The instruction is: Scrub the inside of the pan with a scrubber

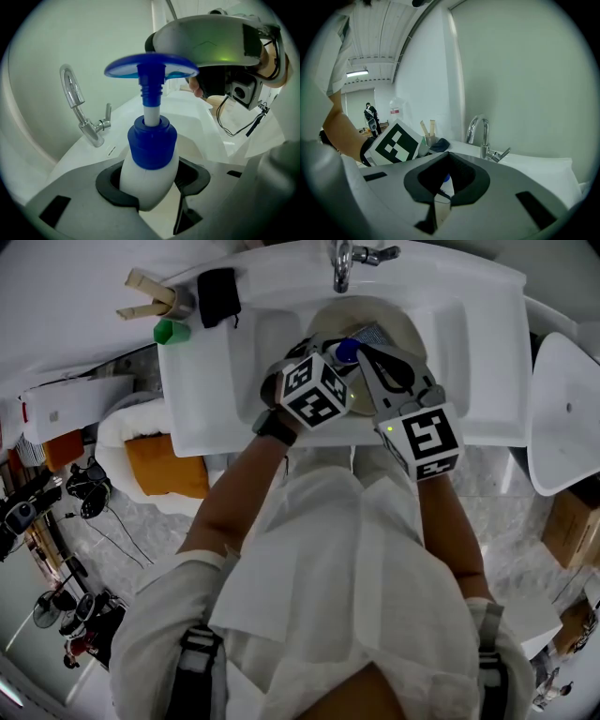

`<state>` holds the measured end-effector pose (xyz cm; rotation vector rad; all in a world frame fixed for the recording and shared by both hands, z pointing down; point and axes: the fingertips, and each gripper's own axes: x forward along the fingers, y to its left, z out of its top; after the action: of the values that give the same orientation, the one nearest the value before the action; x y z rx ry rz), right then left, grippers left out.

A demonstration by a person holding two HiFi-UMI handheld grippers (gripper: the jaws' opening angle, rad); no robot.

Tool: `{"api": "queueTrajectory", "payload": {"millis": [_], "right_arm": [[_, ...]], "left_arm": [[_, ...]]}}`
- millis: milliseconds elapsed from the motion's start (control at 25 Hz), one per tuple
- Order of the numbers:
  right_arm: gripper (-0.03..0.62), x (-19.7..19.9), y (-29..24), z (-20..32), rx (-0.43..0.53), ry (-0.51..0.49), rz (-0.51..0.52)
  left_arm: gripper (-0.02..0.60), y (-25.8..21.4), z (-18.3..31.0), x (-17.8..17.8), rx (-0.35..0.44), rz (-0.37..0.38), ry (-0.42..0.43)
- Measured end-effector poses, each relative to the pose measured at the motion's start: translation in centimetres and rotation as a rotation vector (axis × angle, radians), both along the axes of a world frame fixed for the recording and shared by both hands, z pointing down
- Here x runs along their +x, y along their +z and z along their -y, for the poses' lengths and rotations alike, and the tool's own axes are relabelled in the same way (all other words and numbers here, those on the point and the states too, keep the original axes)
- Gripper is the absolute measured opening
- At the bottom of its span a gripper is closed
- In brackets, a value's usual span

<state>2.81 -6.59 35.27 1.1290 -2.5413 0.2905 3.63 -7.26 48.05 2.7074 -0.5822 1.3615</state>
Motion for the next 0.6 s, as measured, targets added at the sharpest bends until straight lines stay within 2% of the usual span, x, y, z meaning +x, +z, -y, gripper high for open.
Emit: {"api": "queueTrajectory", "payload": {"millis": [200,440,600], "right_arm": [[0.008,-0.5,-0.6,0.2,-0.004,-0.017,0.004],[0.008,0.6,-5.0,1.1,0.083,0.013,0.150],[0.008,2.2,-6.2,1.9,0.121,0.034,0.157]], "left_arm": [[0.221,-0.4,0.4,-0.2,-0.001,-0.025,-0.010],[0.221,-1.7,1.3,-1.1,-0.003,-0.073,-0.044],[0.222,-2.3,1.9,-2.8,-0.011,-0.098,-0.086]]}}
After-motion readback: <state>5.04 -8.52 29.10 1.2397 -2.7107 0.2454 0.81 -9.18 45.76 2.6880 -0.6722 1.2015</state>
